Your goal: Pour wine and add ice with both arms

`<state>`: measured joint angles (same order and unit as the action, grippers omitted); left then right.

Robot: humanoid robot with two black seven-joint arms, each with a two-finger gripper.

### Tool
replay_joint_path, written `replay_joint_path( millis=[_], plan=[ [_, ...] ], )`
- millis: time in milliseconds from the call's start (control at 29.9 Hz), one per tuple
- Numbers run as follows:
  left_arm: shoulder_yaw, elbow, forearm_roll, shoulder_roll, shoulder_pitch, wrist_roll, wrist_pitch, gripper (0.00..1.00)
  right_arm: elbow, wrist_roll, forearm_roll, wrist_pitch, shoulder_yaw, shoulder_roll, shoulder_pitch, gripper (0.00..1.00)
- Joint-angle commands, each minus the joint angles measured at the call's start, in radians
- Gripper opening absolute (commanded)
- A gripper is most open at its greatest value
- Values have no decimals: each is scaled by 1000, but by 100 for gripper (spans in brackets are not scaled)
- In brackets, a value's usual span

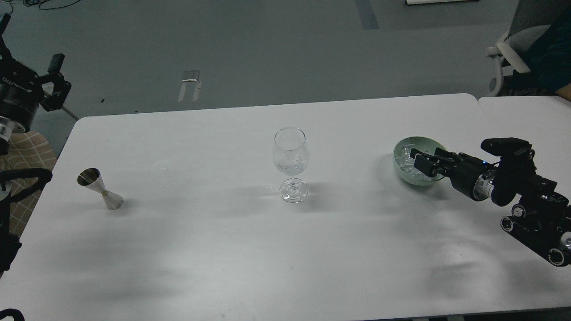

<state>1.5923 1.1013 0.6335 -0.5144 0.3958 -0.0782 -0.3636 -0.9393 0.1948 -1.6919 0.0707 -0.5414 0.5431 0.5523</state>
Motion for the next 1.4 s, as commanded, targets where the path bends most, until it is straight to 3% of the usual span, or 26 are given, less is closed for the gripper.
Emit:
replay_joint_path(
  millis=[0,936,1136,1270,1370],
  plan=[
    [0,0,0,-1,2,0,0,98,7,0,0,0,0,-11,0,71],
    [2,0,0,-3,3,0,0,98,2,3,3,0,0,-14,-2,37],
    [2,0,0,-3,3,0,0,98,1,3,9,-2,0,-9,0,23],
    [2,0,0,-3,3,0,0,98,-4,3,9,-3,0,0,0,8],
    [2,0,0,-1,3,0,0,98,-13,3,11,-2,-5,12,0,6]
  ],
)
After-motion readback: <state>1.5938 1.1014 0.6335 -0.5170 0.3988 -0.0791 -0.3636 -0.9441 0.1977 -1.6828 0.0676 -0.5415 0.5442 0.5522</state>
